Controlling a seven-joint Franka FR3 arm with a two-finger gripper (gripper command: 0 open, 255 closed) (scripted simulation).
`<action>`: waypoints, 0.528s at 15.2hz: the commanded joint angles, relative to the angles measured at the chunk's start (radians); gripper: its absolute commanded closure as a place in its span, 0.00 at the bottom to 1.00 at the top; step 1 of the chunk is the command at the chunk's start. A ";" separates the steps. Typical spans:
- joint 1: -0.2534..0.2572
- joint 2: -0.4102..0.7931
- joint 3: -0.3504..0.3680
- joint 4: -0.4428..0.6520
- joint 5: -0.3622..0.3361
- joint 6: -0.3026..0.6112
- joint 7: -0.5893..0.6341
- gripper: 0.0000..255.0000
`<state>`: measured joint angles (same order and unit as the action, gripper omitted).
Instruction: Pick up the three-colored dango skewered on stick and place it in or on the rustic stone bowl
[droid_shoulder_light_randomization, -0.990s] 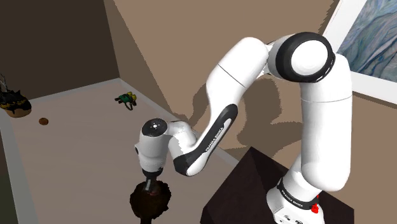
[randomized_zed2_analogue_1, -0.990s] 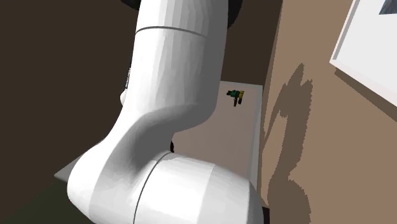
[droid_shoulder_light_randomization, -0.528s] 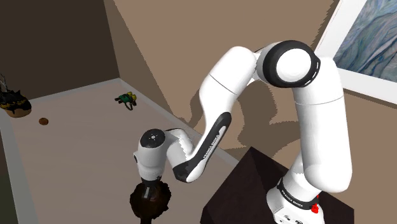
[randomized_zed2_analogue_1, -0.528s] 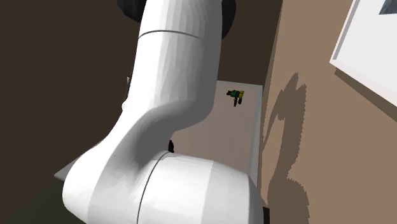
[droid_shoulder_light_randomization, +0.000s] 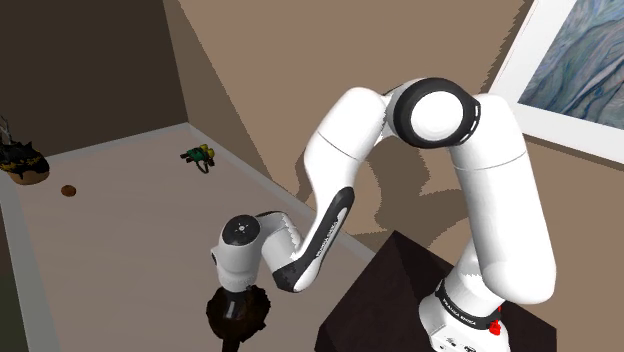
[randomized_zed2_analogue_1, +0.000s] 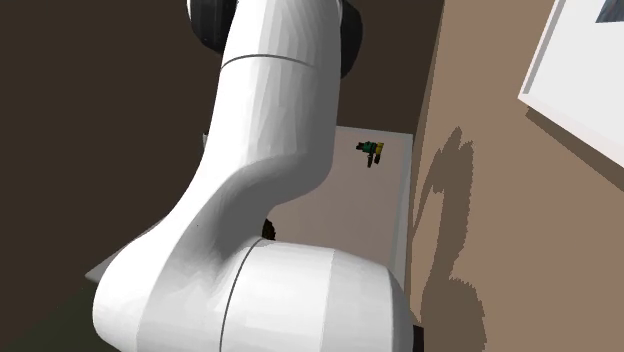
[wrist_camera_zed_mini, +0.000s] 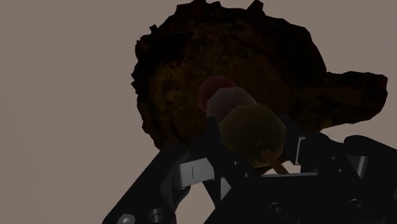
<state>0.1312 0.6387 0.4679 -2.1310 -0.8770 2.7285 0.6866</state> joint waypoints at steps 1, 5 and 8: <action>0.006 0.012 -0.010 -0.002 -0.008 0.002 0.008 1.00; 0.006 0.012 -0.010 -0.002 -0.007 0.003 0.008 1.00; 0.005 0.007 -0.009 -0.008 -0.008 0.004 0.010 0.00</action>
<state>0.1376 0.6430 0.4618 -2.1317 -0.8847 2.7344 0.6953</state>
